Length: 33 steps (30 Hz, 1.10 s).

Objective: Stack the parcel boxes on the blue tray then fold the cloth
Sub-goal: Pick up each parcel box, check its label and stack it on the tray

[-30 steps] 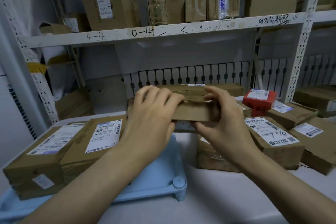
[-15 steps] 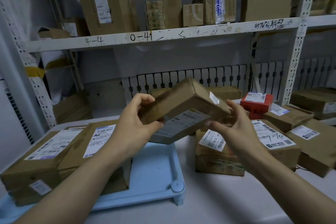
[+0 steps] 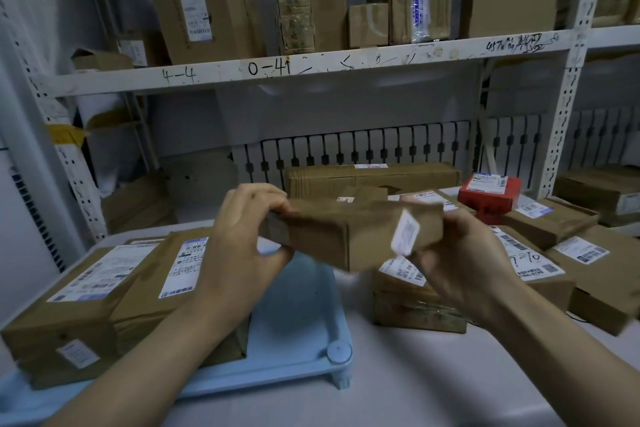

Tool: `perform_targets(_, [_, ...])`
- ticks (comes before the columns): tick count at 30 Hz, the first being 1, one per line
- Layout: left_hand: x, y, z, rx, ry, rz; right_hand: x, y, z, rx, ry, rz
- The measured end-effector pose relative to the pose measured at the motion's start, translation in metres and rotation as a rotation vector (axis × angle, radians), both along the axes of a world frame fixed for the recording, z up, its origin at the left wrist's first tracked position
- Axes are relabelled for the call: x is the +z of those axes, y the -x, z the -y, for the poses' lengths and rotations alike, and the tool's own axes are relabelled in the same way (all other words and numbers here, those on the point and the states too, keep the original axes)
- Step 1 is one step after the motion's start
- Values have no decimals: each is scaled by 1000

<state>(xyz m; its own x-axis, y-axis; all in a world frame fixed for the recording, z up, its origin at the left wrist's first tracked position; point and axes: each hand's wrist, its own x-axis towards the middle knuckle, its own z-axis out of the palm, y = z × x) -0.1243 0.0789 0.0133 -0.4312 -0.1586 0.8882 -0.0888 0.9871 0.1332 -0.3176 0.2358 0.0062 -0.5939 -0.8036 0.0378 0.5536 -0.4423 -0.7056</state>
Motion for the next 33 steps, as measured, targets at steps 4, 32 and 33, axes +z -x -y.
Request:
perform_targets(4, [-4,-4,4,65,283,1,-5,1,-4,106,-238,-111])
perform_targets(32, [16,4,-23,-162,-727,32,-12,5,-4,23,-197,-371])
perform_targets(33, [19,6,-25,-194,-860,-13,-13,4,-3,32,-184,-417])
